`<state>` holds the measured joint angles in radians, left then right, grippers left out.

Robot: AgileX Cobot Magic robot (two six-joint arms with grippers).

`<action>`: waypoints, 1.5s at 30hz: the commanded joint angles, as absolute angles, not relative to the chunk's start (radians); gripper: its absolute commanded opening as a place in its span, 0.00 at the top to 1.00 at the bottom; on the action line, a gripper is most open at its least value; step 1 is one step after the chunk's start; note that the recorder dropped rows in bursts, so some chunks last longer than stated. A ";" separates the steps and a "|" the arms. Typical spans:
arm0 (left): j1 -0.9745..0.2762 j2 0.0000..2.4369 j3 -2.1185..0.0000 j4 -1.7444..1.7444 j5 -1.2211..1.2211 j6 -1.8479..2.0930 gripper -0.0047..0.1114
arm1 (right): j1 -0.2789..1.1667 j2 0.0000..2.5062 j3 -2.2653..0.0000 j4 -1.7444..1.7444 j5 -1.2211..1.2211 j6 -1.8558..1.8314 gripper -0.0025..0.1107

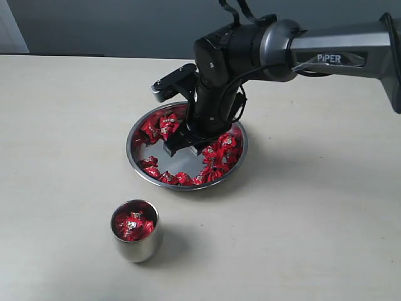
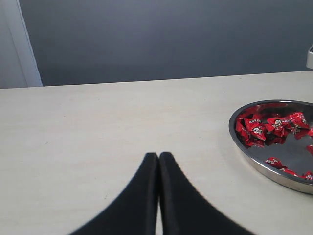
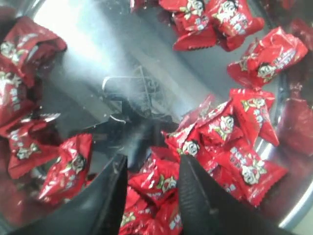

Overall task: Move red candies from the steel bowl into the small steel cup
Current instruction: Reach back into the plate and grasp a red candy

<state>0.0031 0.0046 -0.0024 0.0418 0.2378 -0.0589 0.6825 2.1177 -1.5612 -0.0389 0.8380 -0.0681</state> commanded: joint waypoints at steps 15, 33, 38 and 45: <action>0.007 0.000 0.000 0.043 0.232 -0.061 0.96 | 0.675 2.121 -1.559 0.226 0.840 -0.215 0.67; 0.007 0.000 0.000 0.043 0.232 -0.061 0.96 | 0.677 2.121 -1.559 0.272 0.875 -0.236 0.67; 0.007 0.000 0.000 0.043 0.232 -0.061 0.96 | 0.677 2.141 -1.559 0.276 0.891 -0.238 0.67; 0.007 0.000 0.000 0.043 0.232 -0.061 0.96 | 0.677 2.189 -1.559 0.291 0.888 -0.238 0.67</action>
<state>0.0031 0.0046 -0.0024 0.0418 0.2378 -0.0589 0.6811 2.1877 -1.5612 0.2754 0.8959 -0.2293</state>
